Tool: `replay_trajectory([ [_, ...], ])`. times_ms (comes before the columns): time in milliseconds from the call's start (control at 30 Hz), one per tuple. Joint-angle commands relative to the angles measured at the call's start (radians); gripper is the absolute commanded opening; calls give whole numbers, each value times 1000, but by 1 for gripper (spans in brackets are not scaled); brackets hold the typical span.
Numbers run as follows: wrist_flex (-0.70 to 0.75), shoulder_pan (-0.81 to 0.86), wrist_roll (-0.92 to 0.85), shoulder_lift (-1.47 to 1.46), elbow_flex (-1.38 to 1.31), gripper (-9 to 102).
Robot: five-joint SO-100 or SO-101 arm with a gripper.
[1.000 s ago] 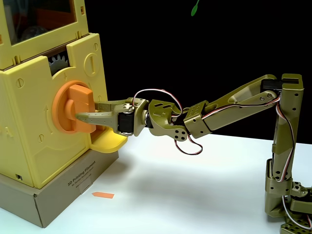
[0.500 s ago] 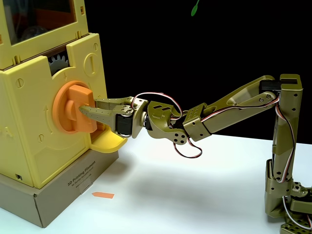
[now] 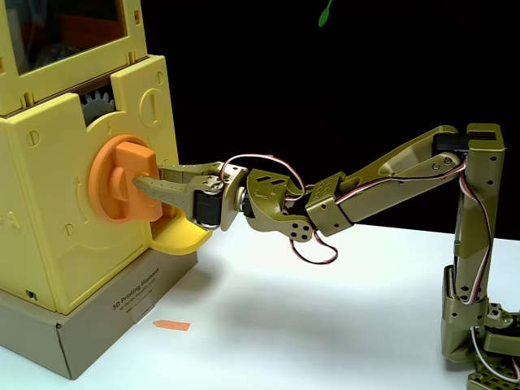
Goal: Turn the button of vending machine.
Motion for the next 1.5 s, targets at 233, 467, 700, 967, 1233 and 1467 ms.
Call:
replay_trajectory([
  [233,-35,-14,456,21,-5,-2],
  [467,-69,-20,854,29,-9,-2],
  [700,-81,-32,1161,31,-8,-2],
  [967,-83,-31,1525,32,-6,-2],
  [1233,-75,-31,1927,35,0,-2],
  [1467,-61,-29,2344,37,0,-2],
])
